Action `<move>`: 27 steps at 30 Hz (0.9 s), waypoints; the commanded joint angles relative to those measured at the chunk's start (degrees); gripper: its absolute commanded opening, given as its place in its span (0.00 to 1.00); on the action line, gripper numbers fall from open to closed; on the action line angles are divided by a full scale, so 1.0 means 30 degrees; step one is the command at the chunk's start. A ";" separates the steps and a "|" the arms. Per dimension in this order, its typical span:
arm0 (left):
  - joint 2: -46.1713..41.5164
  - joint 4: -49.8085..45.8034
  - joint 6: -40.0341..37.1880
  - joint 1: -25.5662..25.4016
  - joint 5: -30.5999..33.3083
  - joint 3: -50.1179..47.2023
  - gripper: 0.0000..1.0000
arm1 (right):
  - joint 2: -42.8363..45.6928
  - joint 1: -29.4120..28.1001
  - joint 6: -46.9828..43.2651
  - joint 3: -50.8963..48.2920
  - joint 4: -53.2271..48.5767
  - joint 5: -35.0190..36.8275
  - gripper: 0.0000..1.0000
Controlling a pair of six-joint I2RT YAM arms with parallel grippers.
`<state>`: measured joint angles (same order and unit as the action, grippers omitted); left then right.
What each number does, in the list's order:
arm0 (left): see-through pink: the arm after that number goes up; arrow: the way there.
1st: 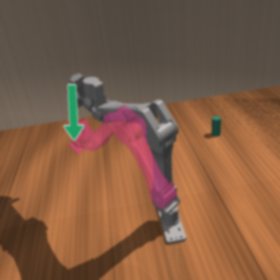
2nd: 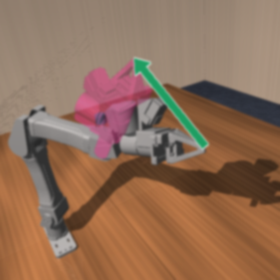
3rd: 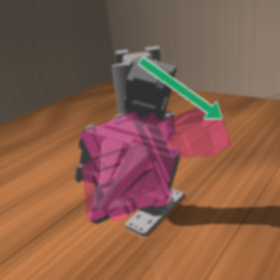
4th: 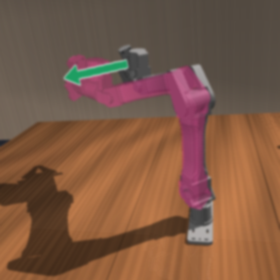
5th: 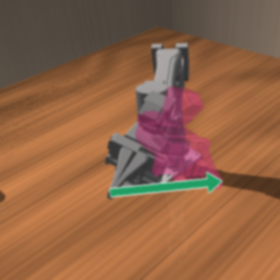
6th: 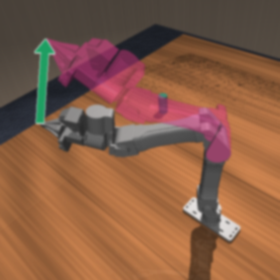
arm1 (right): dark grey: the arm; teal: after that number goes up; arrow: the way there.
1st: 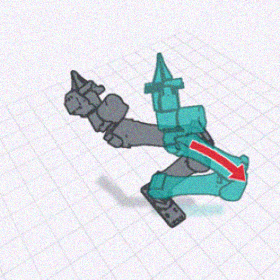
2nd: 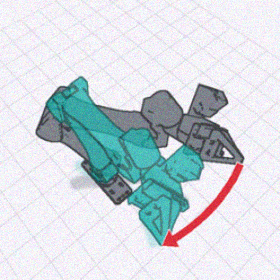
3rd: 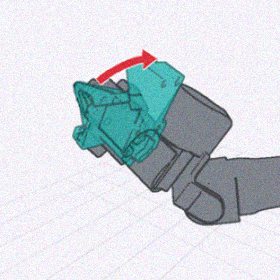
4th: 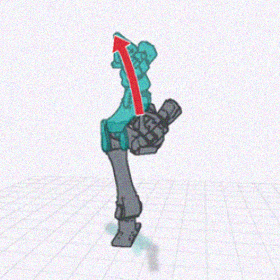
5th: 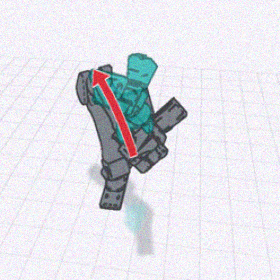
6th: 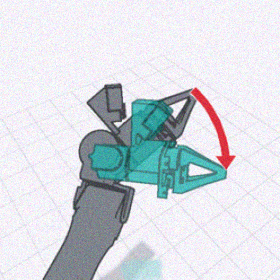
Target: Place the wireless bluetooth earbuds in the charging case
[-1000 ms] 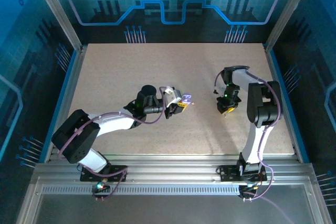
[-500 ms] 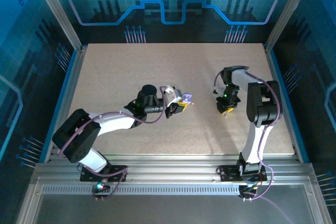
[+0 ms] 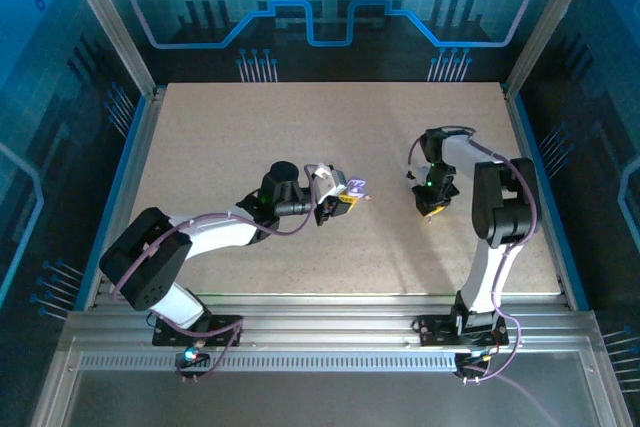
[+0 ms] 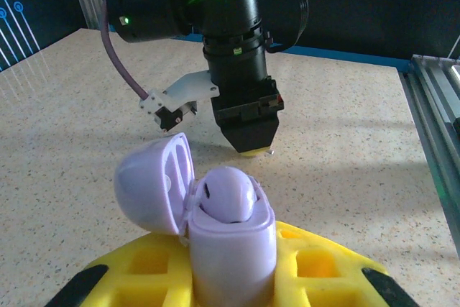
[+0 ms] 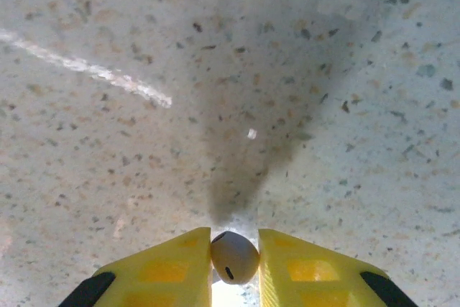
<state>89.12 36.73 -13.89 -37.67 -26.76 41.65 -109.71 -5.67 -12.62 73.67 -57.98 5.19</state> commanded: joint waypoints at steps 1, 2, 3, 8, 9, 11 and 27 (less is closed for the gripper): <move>0.0441 0.0971 0.0099 -0.0040 0.0157 0.0300 0.10 | 0.1280 -0.0219 0.0438 -0.0396 0.0321 -0.0198 0.21; 0.0608 0.1131 0.0133 -0.0012 0.0214 0.0275 0.10 | 0.1493 -0.0219 0.0526 -0.0521 0.0419 -0.0275 0.20; 0.0776 0.1319 0.0157 -0.0013 0.0247 0.0262 0.09 | 0.1645 -0.0219 0.0623 -0.0630 0.0512 -0.0359 0.20; 0.1955 0.2576 0.0594 0.0018 0.0628 0.0208 0.10 | 0.3339 -0.0411 0.1165 -0.1411 0.1374 -0.0894 0.20; 0.2189 0.2907 0.0708 0.0018 0.0641 0.0205 0.09 | 0.3822 -0.0506 0.1294 -0.1613 0.1647 -0.0973 0.20; 0.2649 0.3515 0.0952 0.0020 0.0652 0.0188 0.10 | 0.4852 -0.0700 0.1613 -0.1998 0.2257 -0.1254 0.20; 0.5593 0.7691 0.3709 0.0025 0.0703 0.0749 0.10 | 1.1590 -0.3621 0.4521 -0.5517 0.8443 -0.2755 0.20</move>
<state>105.10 55.20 -4.82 -37.67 -24.23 41.85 -77.38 -14.11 -1.06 58.52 -37.60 -3.05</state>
